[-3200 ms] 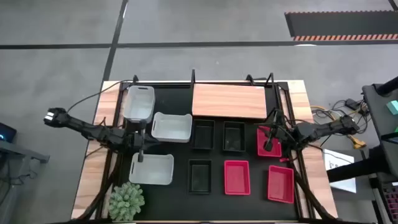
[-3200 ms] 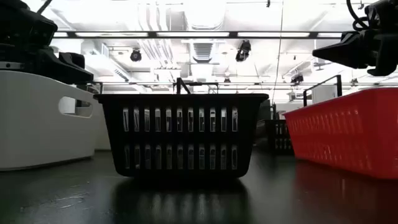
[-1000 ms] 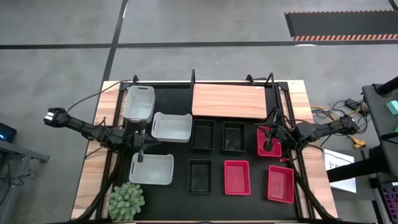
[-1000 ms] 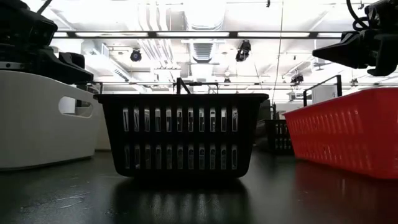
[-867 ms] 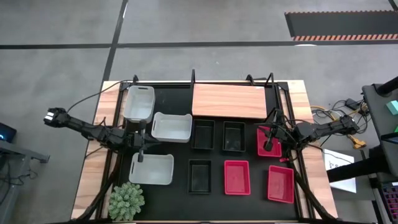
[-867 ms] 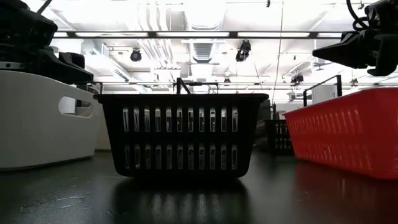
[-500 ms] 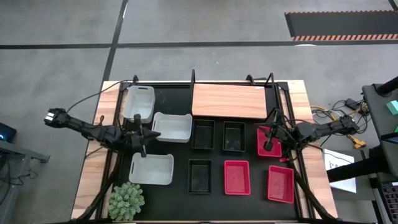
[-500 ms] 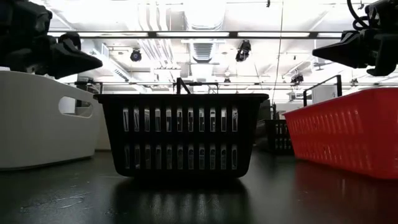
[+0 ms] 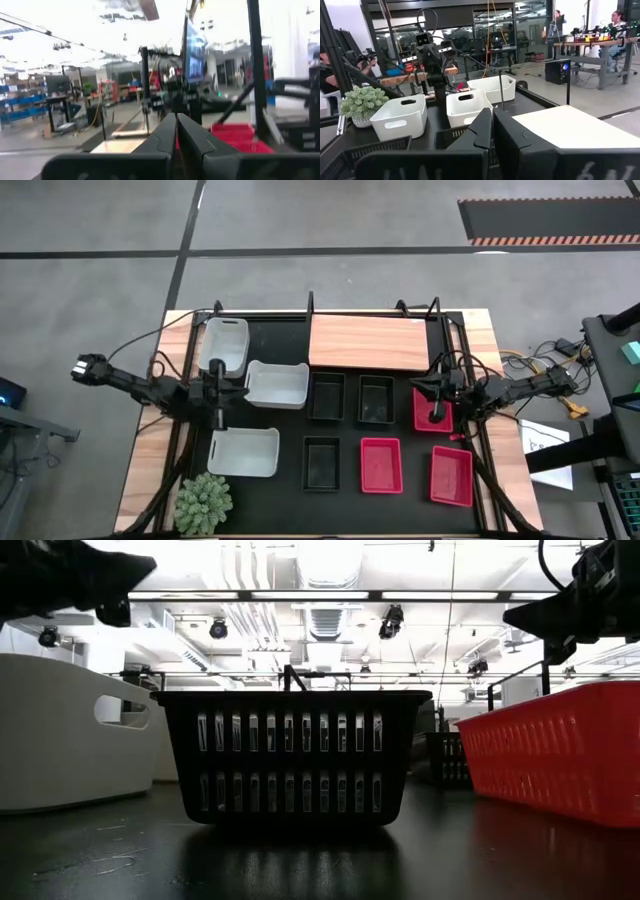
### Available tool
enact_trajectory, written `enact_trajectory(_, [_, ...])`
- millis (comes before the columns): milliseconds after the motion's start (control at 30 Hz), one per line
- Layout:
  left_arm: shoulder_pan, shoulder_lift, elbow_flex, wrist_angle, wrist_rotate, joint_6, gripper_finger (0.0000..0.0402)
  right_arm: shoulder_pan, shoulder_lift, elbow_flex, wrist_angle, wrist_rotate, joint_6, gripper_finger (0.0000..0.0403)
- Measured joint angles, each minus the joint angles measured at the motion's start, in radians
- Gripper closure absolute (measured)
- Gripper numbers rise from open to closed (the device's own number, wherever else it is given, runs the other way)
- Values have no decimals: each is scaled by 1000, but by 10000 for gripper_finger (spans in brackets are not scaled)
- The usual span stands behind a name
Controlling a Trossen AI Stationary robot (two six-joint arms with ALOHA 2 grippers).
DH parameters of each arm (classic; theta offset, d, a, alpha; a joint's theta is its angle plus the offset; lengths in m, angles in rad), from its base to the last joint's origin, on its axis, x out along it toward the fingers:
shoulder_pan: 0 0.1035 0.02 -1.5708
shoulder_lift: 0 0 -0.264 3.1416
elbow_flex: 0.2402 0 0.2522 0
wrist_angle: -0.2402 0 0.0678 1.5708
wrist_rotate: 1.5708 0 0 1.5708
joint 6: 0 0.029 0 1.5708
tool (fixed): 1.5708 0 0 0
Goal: Stack baskets on shelf by color
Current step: Put the top left black bin on the shelf
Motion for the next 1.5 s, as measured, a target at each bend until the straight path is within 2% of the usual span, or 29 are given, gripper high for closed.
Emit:
enact_trajectory(67, [0, 2, 0, 73, 4, 49, 402, 0, 0, 0, 8, 0, -1, 394])
enact_trajectory(200, [0, 7, 9, 336, 9, 230, 402, 0, 0, 0, 11, 0, 0, 394])
enact_trajectory(300, [1, 12, 26, 471, 38, 215, 402, 0, 0, 0, 21, 4, -49, 394])
enact_trajectory(433, [1, 19, 18, 425, 43, 122, 402, 0, 8, 0, 102, 7, -89, 394])
enact_trajectory(600, [1, 72, 14, 338, 75, 15, 402, 0, 79, 0, 312, -33, -132, 394])
enact_trajectory(767, [1, 129, 14, 357, 77, 1, 402, 0, 221, 0, 541, -129, -143, 394])
enact_trajectory(867, [0, 146, 15, 376, 77, -10, 402, 2, 312, 0, 632, -139, -168, 394])
enact_trajectory(1000, [0, 168, 15, 388, 90, -97, 402, 2, 428, 20, 725, -139, -195, 394])
enact_trajectory(1267, [-1, 230, 19, 482, 122, -127, 402, 2, 638, 192, 677, -139, -264, 394])
enact_trajectory(1500, [-1, 285, 19, 580, 124, -163, 402, 3, 813, 374, 438, -143, -278, 394])
